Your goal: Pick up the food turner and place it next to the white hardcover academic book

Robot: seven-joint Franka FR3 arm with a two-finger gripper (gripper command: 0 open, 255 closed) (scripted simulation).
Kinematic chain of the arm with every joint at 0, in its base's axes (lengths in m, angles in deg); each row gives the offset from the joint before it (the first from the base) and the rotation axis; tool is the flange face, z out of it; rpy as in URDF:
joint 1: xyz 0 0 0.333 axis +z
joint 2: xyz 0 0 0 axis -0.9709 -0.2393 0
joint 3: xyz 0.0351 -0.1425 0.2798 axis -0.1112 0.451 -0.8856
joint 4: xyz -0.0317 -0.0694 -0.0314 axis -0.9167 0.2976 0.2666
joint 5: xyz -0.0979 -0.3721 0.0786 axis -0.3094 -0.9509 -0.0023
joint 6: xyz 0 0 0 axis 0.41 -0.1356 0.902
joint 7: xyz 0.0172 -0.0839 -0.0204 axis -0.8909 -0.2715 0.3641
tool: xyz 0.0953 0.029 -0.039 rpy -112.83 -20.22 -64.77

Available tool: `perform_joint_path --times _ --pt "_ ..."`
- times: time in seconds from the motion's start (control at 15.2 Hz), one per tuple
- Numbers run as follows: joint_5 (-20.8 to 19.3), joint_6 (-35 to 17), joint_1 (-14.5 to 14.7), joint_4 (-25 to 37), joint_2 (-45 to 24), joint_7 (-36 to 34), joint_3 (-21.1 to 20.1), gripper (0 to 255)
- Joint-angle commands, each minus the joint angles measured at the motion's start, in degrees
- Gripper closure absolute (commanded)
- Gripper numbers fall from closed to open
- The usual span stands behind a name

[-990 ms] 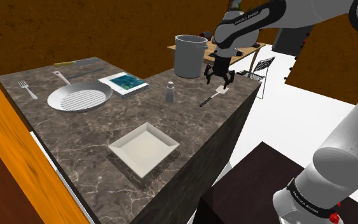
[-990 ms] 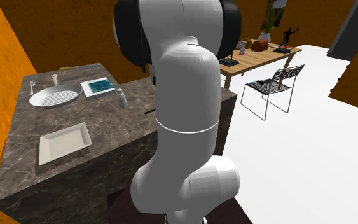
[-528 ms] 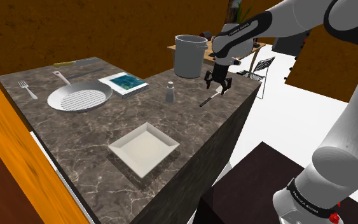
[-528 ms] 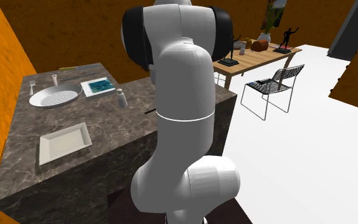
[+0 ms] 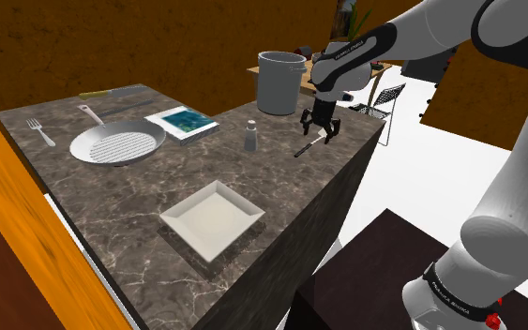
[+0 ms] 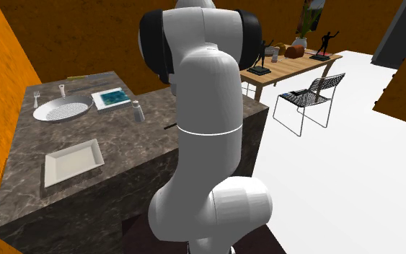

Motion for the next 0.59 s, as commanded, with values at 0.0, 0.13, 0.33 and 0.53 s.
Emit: perform_joint_path --times 0.0,0.13,0.33,0.53 --pt "0.0 -0.03 0.0 -0.02 0.0 0.0 0.0 0" --pt "0.0 -0.02 0.0 -0.01 0.0 0.0 0.0 0" --pt "0.0 -0.02 0.0 -0.01 0.0 0.0 0.0 255" --pt "0.0 -0.02 0.0 -0.01 0.0 0.0 0.0 255"
